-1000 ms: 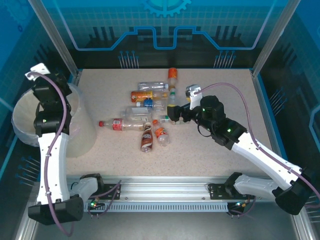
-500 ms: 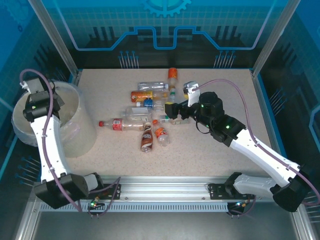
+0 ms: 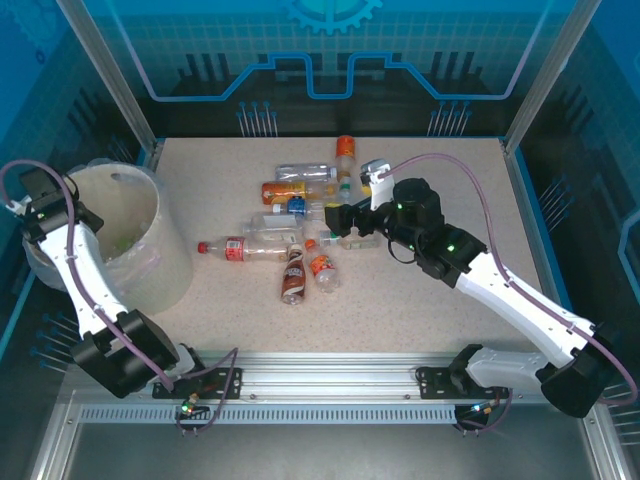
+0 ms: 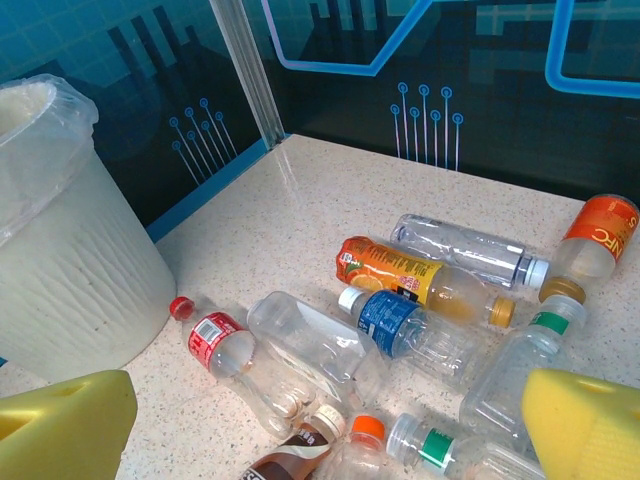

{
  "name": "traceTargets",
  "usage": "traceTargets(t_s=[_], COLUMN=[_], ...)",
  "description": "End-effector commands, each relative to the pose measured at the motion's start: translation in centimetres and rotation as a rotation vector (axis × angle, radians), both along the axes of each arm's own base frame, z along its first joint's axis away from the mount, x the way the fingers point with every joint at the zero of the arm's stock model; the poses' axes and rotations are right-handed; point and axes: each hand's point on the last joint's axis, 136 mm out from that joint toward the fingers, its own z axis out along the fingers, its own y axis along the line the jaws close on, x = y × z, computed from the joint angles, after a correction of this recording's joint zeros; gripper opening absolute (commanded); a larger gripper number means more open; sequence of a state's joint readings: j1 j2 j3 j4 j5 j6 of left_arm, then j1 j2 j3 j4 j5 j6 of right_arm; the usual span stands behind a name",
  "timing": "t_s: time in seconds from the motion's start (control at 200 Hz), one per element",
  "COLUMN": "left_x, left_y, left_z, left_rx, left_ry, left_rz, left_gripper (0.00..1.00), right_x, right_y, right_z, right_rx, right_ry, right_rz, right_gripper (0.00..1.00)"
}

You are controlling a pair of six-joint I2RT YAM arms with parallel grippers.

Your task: Put the plastic bottles in the bin

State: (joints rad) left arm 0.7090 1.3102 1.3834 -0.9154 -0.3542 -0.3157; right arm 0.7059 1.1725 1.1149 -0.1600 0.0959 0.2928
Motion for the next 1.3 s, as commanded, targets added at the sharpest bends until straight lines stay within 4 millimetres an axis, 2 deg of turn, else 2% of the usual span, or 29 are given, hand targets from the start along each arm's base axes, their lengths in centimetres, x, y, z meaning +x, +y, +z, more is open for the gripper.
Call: traceTargets(t_s=[0.0, 0.13, 0.3, 0.45, 0.595, 0.7, 0.795, 0.91, 1.07, 1.211, 1.231, 1.251, 1.296], left_x=[-1.3, -1.6, -2.0, -1.7, -0.4, 1.2, 2.9, 4.5, 6.0, 6.7, 7.0, 7.2, 7.8], left_y=[0.2, 0.5, 0.6, 0.0, -1.5, -3.4, -5.6, -8.3, -11.9, -14.8, -15.5, -16.3, -18.1], left_z=[-0.7, -0.8, 0.3, 1.8, 4.1, 6.3, 8.1, 10.0, 12.4, 14.7, 15.1, 15.4, 16.0], left_rx=[-0.007, 0.0, 0.042, 0.042, 0.03, 0.026, 0.004, -0.013, -0.054, -0.112, -0.13, -0.157, -0.213], left_ry=[0.014, 0.013, -0.033, -0.082, -0.152, -0.231, -0.319, -0.42, -0.591, -0.752, -0.782, -0.812, -0.869], left_rz=[0.071, 0.107, 0.141, 0.122, 0.049, -0.037, -0.138, -0.248, -0.389, -0.513, -0.545, -0.591, -0.675], left_gripper=[0.66, 0.69, 0.7, 0.77, 0.84, 0.9, 0.99, 0.99, 0.99, 0.99, 0.99, 0.99, 0.99], right_x=[0.3, 0.3, 0.3, 0.4, 1.0, 1.3, 1.9, 2.2, 1.8, 0.9, 0.9, 0.4, 0.3], right_y=[-0.2, -0.3, -0.7, -1.0, -1.5, -1.8, -3.2, -5.1, -7.2, -8.2, -8.1, -8.1, -8.1], right_z=[1.2, 0.6, -0.3, -1.1, -2.1, -3.2, -4.2, -6.1, -10.2, -13.0, -12.9, -14.1, -14.5], right_rx=[0.004, -0.009, -0.022, -0.029, -0.027, -0.033, -0.032, -0.013, -0.051, -0.103, -0.108, -0.135, -0.169], right_ry=[-0.023, -0.004, 0.027, 0.044, 0.056, 0.07, 0.1, 0.158, 0.258, 0.329, 0.322, 0.334, 0.313], right_rz=[0.002, -0.005, -0.029, -0.044, -0.089, -0.121, -0.217, -0.335, -0.403, -0.403, -0.386, -0.361, -0.317], right_gripper=[1.0, 1.0, 1.0, 1.0, 1.0, 1.0, 1.0, 1.0, 1.0, 1.0, 1.0, 1.0, 1.0])
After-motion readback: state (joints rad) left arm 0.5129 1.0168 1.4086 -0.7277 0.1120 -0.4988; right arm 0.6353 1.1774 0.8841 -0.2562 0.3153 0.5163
